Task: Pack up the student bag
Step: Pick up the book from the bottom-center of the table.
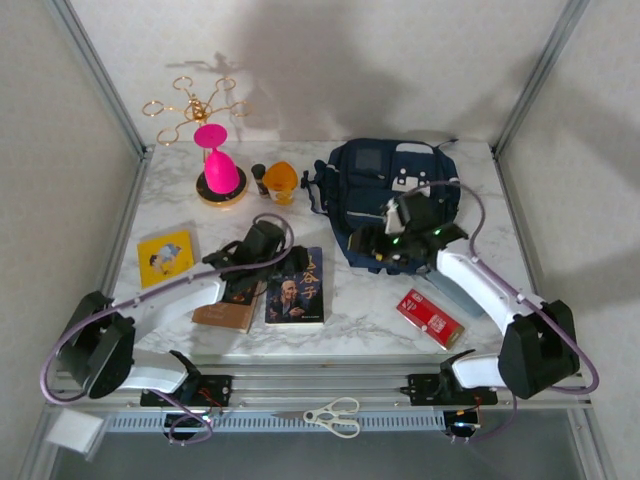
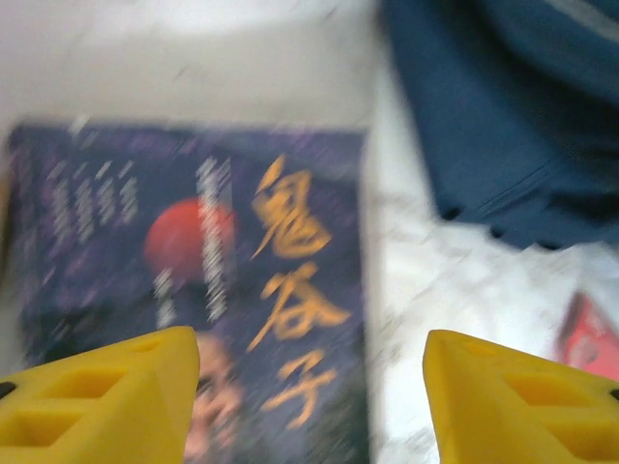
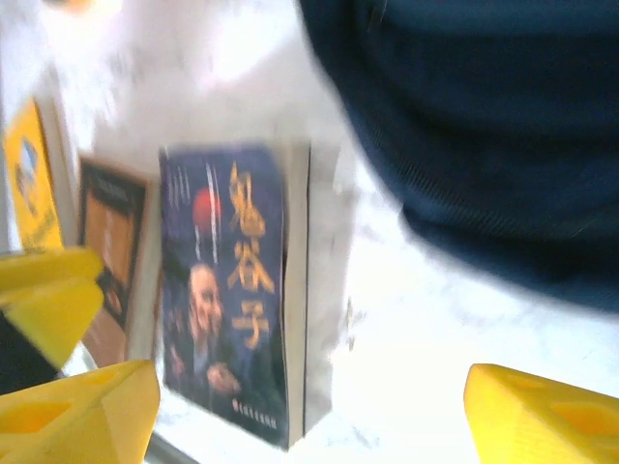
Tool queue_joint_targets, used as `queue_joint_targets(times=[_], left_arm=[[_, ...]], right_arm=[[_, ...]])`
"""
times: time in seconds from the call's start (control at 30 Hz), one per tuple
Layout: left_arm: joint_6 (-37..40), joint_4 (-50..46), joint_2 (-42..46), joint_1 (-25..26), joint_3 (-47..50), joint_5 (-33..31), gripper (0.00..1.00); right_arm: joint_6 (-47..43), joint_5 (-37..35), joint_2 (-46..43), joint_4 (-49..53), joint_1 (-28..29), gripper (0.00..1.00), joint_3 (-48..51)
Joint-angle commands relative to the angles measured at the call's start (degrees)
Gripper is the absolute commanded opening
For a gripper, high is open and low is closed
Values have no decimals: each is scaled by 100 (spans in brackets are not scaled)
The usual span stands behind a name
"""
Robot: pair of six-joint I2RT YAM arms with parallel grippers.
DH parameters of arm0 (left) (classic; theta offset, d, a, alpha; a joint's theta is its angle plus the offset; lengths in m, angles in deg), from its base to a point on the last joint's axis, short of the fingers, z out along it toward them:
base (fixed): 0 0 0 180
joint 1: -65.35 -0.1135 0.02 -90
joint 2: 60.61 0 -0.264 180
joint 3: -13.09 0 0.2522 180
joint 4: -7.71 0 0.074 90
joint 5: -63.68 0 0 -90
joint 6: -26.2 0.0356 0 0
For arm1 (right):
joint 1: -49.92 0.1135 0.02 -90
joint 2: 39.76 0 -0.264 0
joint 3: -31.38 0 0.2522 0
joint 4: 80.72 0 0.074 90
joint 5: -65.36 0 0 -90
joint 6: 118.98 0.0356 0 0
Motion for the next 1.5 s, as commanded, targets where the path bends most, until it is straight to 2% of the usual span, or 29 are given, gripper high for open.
queue_joint_targets(times=[0.0, 0.07, 0.17, 0.27, 0.43, 0.77, 0.9, 1.07, 1.37, 1.47], left_arm=[[-467, -636, 317, 21, 446, -202, 66], [-447, -683, 410, 21, 630, -166, 69], [-493, -388, 382, 12, 907, 146, 71], [-439, -262, 238, -3, 992, 111, 72], [-316, -348, -30, -56, 1027, -324, 73], [-377, 452, -379, -20, 1276, 346, 65], [-344, 417, -506, 126, 1226, 71, 63], [-272, 246, -529, 134, 1249, -163, 62], [-263, 436, -378, 170, 1449, -193, 61], [-248, 358, -360, 179, 1433, -337, 61]], right_arm=[[751, -315, 205, -465, 784, 83, 399], [956, -377, 389, -834, 1198, 83, 546], [1349, -228, 585, -1601, 1506, 81, 819], [1484, -360, 930, -1851, 1723, 76, 794], [1530, -300, 1309, -2286, 1787, 68, 874], [1455, -166, 1973, -2473, 1928, 65, 713], [1502, -80, 2127, -2530, 2015, 65, 595], [1610, 4, 1994, -2550, 2156, 62, 470], [1393, 275, 1432, -2537, 2156, 46, 443], [1321, -244, 1301, -1814, 2157, 42, 232]])
